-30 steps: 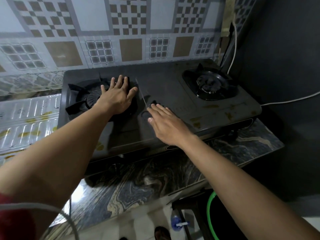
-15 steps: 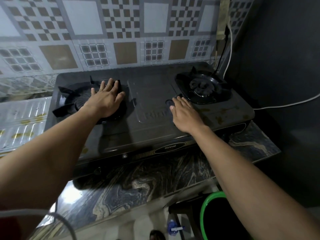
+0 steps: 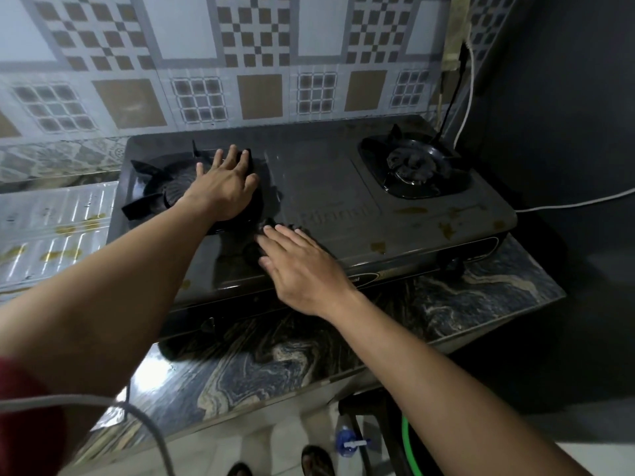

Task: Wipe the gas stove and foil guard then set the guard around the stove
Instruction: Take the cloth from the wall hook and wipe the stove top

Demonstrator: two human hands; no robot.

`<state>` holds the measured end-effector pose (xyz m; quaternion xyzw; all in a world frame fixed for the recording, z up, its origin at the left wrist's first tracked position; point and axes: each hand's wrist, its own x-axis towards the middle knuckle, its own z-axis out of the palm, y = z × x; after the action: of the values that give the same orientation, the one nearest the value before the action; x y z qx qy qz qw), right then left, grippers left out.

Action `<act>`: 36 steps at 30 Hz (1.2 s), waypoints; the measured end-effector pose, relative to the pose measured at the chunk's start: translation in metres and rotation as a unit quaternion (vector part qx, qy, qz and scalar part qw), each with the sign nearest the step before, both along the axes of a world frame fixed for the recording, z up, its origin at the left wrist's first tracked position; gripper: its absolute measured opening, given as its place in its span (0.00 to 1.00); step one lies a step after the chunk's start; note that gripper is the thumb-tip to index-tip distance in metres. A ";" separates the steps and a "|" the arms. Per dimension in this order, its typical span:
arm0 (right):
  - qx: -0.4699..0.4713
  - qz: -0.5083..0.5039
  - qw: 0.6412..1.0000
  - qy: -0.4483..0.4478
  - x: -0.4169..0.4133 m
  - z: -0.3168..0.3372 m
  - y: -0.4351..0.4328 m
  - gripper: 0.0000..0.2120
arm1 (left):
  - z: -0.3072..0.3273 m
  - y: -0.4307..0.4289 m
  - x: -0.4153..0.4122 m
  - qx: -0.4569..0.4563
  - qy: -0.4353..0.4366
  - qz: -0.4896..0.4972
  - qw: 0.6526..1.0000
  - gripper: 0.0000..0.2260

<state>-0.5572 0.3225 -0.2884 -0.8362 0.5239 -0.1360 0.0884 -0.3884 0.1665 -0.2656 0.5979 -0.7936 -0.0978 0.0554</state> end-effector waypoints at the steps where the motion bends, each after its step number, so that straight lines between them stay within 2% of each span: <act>1: 0.003 -0.004 1.000 0.000 -0.009 0.000 -0.002 0.23 | 0.000 0.000 -0.001 0.000 0.002 0.002 1.000 0.29; 8: 0.038 -0.118 0.992 0.010 -0.109 0.001 -0.016 0.25 | 0.001 0.003 -0.008 0.003 -0.007 0.016 1.000 0.27; 12: 0.039 -0.175 0.984 0.025 -0.160 0.006 -0.021 0.25 | 0.006 0.015 -0.034 -0.035 -0.080 0.030 0.996 0.29; 15: 0.030 -0.190 0.981 0.024 -0.183 0.007 -0.024 0.24 | 0.014 0.030 -0.079 -0.091 -0.066 -0.050 0.992 0.30; 19: 0.028 -0.197 0.980 0.019 -0.202 0.005 -0.027 0.24 | 0.013 0.049 -0.143 -0.055 -0.002 -0.139 0.989 0.31; 22: 0.026 -0.202 0.979 0.018 -0.218 0.003 -0.028 0.23 | 0.002 0.057 -0.177 -0.036 -0.013 -0.151 0.988 0.33; 25: 0.025 -0.223 0.974 0.021 -0.240 0.000 -0.028 0.24 | -0.007 0.060 -0.194 -0.057 -0.042 -0.163 0.984 0.34; 30: 0.042 -0.258 0.965 0.020 -0.280 0.003 -0.031 0.25 | -0.012 0.060 -0.204 -0.070 -0.075 -0.155 0.982 0.38; 36: 0.077 -0.290 0.954 0.018 -0.323 0.006 -0.041 0.25 | -0.011 0.056 -0.203 -0.065 -0.066 -0.147 0.985 0.39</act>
<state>-0.8806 0.2817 -0.2819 -0.6409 0.7545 -0.0998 0.1001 -0.5912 0.2221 -0.2769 0.4753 -0.8793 -0.0130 0.0265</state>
